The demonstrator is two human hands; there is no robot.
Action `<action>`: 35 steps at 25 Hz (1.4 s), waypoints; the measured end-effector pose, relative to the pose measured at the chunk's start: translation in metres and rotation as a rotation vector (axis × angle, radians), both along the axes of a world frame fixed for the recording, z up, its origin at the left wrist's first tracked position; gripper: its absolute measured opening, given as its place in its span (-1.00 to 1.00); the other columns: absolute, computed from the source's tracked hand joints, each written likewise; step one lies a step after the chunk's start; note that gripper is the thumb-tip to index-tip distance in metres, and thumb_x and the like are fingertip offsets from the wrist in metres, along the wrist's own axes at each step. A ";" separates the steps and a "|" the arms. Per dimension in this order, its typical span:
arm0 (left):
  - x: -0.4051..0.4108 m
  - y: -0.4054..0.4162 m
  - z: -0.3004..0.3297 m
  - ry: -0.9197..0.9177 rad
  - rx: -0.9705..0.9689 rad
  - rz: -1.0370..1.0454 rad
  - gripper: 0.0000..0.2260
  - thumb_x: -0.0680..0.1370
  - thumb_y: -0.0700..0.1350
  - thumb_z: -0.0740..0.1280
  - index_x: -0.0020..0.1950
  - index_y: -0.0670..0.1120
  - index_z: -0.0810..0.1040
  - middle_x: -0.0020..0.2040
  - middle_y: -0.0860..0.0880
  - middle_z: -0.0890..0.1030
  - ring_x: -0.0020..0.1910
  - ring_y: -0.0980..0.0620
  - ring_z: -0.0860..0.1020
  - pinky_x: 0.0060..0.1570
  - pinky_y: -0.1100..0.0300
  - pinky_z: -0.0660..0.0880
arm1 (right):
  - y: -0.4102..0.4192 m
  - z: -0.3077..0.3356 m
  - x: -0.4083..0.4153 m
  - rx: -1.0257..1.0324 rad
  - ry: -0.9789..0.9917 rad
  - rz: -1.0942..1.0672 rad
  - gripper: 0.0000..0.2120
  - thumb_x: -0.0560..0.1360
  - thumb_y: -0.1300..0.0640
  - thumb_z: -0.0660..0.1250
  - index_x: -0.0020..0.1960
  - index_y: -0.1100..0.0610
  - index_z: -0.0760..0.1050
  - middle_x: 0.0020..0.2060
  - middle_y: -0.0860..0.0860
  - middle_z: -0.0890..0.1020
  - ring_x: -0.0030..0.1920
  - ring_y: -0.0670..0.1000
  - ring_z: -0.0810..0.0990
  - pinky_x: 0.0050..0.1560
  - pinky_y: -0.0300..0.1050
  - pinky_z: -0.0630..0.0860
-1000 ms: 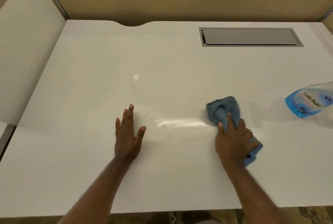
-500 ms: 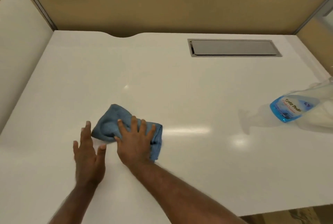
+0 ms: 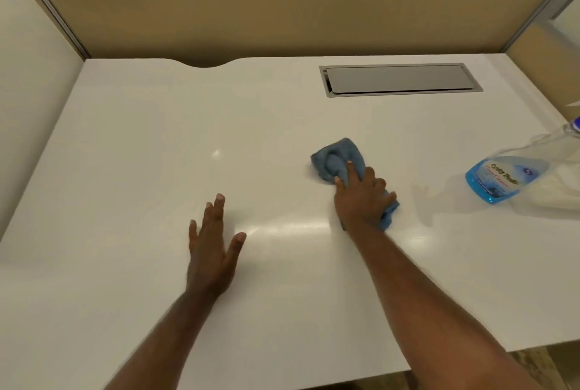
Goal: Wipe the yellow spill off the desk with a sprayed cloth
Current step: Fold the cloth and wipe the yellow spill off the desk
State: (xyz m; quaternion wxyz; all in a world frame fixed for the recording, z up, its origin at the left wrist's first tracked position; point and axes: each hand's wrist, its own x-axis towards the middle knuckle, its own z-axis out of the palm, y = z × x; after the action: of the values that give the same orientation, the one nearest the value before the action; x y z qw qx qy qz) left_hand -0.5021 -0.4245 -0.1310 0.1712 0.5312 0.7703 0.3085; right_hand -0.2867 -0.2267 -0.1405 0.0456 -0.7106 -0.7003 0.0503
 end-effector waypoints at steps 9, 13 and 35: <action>0.014 0.020 -0.002 -0.011 -0.018 -0.050 -0.30 0.51 0.39 -0.17 0.56 0.08 -0.14 0.56 0.19 -0.04 0.53 0.23 -0.14 0.49 0.08 -0.28 | -0.047 0.001 0.136 0.042 -0.021 -0.391 -0.53 0.57 -0.20 0.08 0.45 -0.12 0.23 0.28 0.17 0.43 0.22 0.30 0.41 0.22 0.35 0.27; 0.008 0.015 0.004 -0.005 0.007 -0.016 -0.29 0.50 0.40 -0.18 0.56 0.06 -0.12 0.55 0.19 -0.02 0.53 0.23 -0.13 0.50 0.06 -0.26 | -0.066 0.000 0.138 0.097 0.026 -0.378 -0.55 0.57 -0.13 0.14 0.43 -0.05 0.32 0.22 0.20 0.46 0.13 0.34 0.44 0.14 0.35 0.35; -0.054 -0.028 0.045 0.007 0.175 0.178 -0.25 0.47 0.43 -0.17 0.56 0.06 -0.04 0.56 0.13 0.06 0.54 0.18 -0.03 0.47 0.20 -0.29 | -0.183 0.002 -0.140 0.034 0.091 0.625 -0.47 0.33 -0.25 0.42 0.24 -0.11 0.49 0.11 0.00 0.60 -0.03 0.08 0.59 -0.01 0.13 0.54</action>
State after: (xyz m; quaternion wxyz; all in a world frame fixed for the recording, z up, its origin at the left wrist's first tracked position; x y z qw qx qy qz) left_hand -0.5560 -0.4528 -0.0859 0.0936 0.4747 0.7851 0.3867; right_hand -0.4271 -0.4098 -0.1386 0.0713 -0.4573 -0.8827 0.0819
